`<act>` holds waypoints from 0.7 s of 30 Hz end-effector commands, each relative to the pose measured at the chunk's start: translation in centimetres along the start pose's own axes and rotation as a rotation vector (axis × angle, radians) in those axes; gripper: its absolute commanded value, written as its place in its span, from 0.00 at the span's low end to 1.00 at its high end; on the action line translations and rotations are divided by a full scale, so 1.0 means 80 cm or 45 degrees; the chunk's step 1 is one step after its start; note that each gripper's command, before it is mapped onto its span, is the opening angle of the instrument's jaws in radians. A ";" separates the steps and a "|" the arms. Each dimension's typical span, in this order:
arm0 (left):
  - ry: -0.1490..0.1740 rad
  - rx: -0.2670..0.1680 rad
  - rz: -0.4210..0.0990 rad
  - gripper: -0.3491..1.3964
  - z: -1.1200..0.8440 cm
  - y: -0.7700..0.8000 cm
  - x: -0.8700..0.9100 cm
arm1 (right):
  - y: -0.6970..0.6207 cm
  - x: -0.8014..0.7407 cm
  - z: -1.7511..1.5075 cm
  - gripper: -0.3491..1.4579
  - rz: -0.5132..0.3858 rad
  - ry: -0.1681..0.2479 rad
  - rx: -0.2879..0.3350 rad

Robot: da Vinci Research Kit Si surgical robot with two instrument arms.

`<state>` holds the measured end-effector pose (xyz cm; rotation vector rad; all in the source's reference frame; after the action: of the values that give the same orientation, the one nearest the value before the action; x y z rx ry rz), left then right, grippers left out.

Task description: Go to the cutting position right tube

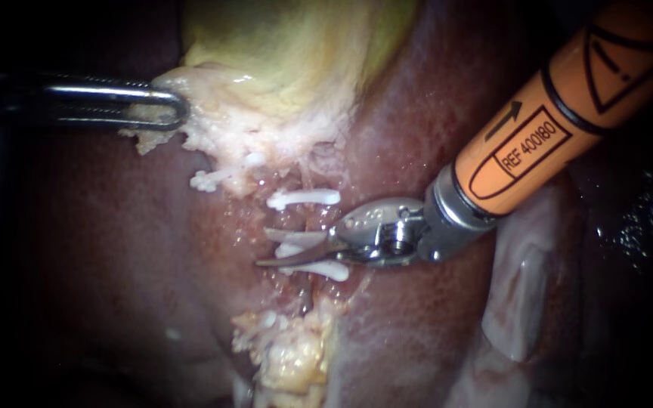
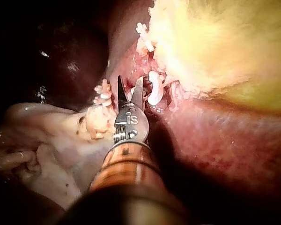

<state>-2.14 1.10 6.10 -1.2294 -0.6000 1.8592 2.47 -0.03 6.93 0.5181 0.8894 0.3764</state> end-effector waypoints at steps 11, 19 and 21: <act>-0.001 -0.003 0.001 0.00 -0.0003 -0.0001 0.0000 | -0.0008 0.0014 -0.0065 0.85 0.024 0.102 0.129; -0.001 -0.003 0.001 0.00 -0.0003 -0.0001 0.0000 | 0.0001 -0.0002 -0.0086 0.90 0.046 0.133 0.229; -0.001 -0.003 0.001 0.00 -0.0004 -0.0001 0.0000 | 0.0008 -0.0007 -0.0086 0.92 0.048 0.131 0.228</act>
<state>-2.11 1.10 6.10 -1.2305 -0.6024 1.8602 1.86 0.20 6.67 0.6850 1.0202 0.3626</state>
